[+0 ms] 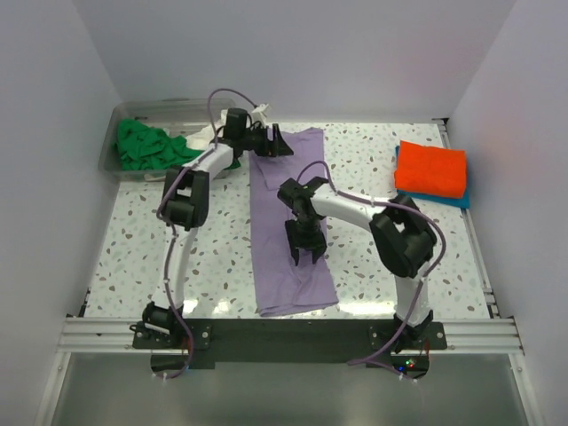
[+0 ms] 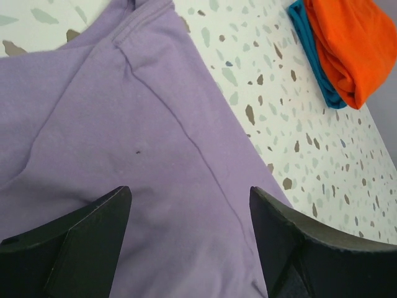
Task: Fold and stack the t-shirts
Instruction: Fold the tshirt
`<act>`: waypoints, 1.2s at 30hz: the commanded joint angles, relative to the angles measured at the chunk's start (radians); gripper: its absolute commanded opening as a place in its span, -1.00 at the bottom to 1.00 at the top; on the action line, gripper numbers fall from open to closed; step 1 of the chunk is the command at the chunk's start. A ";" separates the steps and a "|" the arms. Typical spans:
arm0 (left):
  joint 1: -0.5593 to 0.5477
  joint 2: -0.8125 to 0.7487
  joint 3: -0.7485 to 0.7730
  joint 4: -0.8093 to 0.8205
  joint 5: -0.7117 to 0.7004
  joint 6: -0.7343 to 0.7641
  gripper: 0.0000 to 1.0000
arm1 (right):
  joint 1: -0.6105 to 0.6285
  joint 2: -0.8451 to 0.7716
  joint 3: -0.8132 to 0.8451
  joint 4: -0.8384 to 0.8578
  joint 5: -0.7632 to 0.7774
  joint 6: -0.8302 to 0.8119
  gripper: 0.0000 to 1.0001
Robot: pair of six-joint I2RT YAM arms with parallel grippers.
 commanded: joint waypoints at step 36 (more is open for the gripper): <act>-0.184 -1.302 -1.436 -0.541 -0.247 -0.118 0.61 | -0.003 -0.374 -0.608 0.207 -0.173 -0.051 -0.43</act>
